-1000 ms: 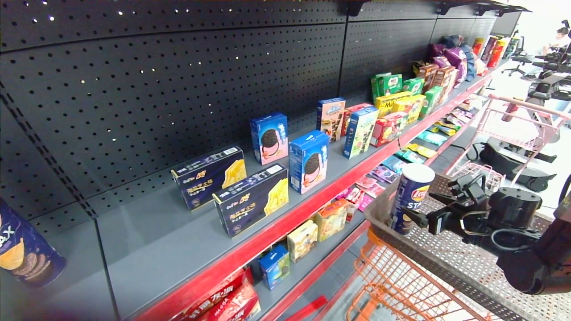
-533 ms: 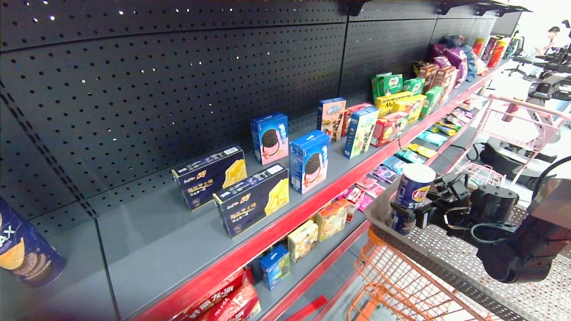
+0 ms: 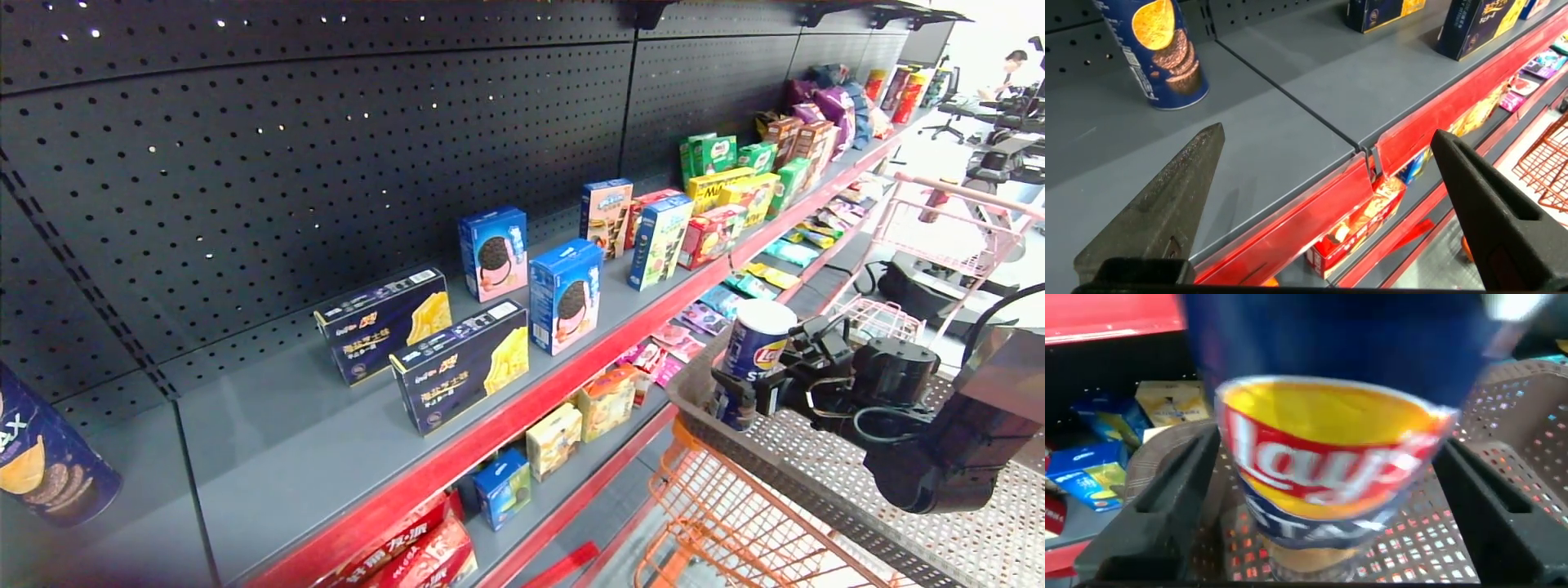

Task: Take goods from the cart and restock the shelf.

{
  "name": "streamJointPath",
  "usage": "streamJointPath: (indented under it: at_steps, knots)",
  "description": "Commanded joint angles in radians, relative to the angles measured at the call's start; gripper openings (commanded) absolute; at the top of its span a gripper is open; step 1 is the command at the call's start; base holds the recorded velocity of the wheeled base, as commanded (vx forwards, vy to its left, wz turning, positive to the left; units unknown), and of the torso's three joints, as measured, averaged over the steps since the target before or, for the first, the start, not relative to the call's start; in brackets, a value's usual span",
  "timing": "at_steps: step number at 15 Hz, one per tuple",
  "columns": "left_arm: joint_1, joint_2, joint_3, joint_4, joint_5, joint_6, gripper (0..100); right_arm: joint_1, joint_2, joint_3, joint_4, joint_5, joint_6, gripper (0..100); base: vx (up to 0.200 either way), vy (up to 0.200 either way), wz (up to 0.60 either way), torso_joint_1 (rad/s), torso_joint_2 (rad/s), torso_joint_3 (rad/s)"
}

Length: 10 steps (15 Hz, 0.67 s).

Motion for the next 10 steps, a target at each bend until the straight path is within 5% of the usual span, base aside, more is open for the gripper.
streamJointPath:
  at_steps: [1, 3, 4, 10]
  knots:
    - [0.001, 0.001, 0.0, 0.0, 0.001, -0.001, 100, -0.001, 0.008, -0.007, -0.001, -0.001, -0.001, 100, 0.0, 0.0, 0.0, 0.0, 0.0, 0.0]
    - [0.001, 0.001, 0.0, 0.0, 0.001, -0.001, 100, -0.001, 0.012, -0.007, -0.01, 0.028, 0.0, 100, 0.0, 0.0, 0.0, 0.0, 0.0, 0.0]
    - [0.001, 0.001, 0.0, 0.0, 0.001, -0.001, 100, -0.003, 0.02, -0.011, -0.01, 0.055, -0.003, 0, 0.0, 0.0, 0.0, 0.0, 0.0, 0.0]
    - [0.001, 0.001, 0.0, 0.0, 0.001, -0.001, 100, -0.006, -0.006, -0.002, -0.017, 0.062, -0.006, 0, 0.0, 0.0, 0.0, 0.0, 0.0, 0.0]
